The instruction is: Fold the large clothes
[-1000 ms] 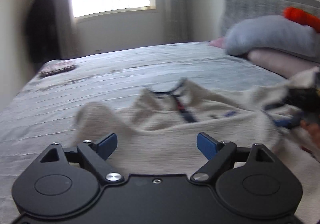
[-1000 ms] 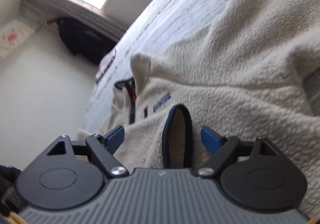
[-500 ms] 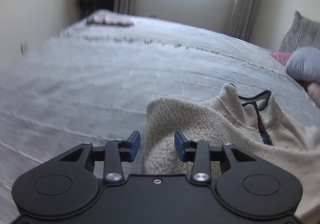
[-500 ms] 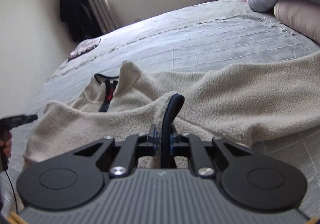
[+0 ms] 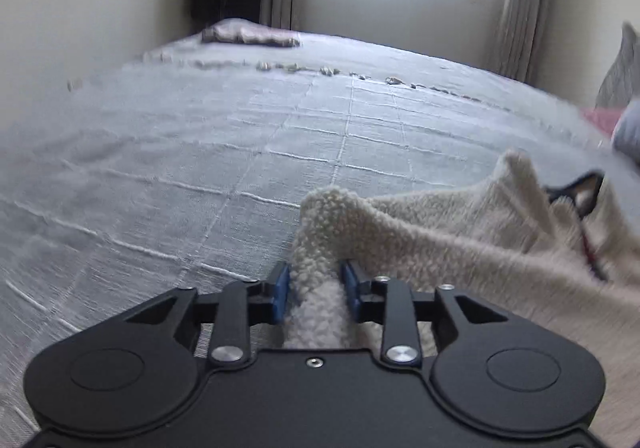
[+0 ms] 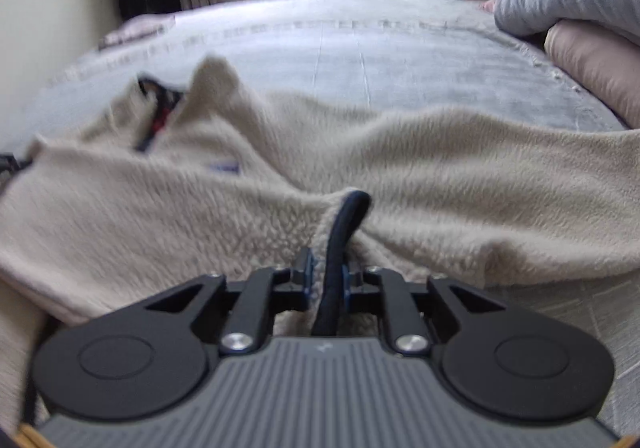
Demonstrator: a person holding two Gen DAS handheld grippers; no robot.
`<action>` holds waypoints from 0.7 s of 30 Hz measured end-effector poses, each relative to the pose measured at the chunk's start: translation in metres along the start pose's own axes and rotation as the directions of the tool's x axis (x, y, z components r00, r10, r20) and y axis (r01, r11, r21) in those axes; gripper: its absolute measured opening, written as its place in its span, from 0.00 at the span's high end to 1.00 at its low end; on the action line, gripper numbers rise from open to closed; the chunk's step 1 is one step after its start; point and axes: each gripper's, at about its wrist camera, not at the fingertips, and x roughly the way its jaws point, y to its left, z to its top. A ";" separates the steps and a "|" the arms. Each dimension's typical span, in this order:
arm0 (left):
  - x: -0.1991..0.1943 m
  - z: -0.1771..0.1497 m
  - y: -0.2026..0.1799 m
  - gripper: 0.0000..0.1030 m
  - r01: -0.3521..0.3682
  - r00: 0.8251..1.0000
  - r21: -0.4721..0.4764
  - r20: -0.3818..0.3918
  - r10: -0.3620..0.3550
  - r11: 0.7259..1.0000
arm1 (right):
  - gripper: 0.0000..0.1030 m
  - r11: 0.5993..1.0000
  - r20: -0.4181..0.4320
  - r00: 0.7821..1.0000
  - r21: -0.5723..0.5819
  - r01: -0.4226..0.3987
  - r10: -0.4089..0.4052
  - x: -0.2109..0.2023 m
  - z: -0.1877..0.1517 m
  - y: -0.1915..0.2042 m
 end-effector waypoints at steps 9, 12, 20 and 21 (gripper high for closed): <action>-0.082 0.002 -0.006 0.26 0.033 0.995 0.083 0.094 -0.041 0.996 | 0.16 0.980 0.082 0.996 0.201 0.000 -0.016 -0.060 -0.004 -0.085; -0.108 -0.004 -0.014 0.18 0.097 0.992 0.100 0.077 -0.105 0.990 | 0.14 0.944 0.085 0.985 0.309 0.115 -0.148 -0.076 -0.008 -0.138; -0.148 -0.025 -0.066 0.08 0.208 0.975 0.181 0.041 -0.219 0.961 | 0.12 0.820 0.139 0.910 0.501 0.276 -0.391 -0.115 0.007 -0.247; -0.151 -0.027 -0.074 0.07 0.226 0.971 0.196 0.037 -0.237 0.954 | 0.12 0.804 0.138 0.904 0.525 0.280 -0.405 -0.116 0.010 -0.258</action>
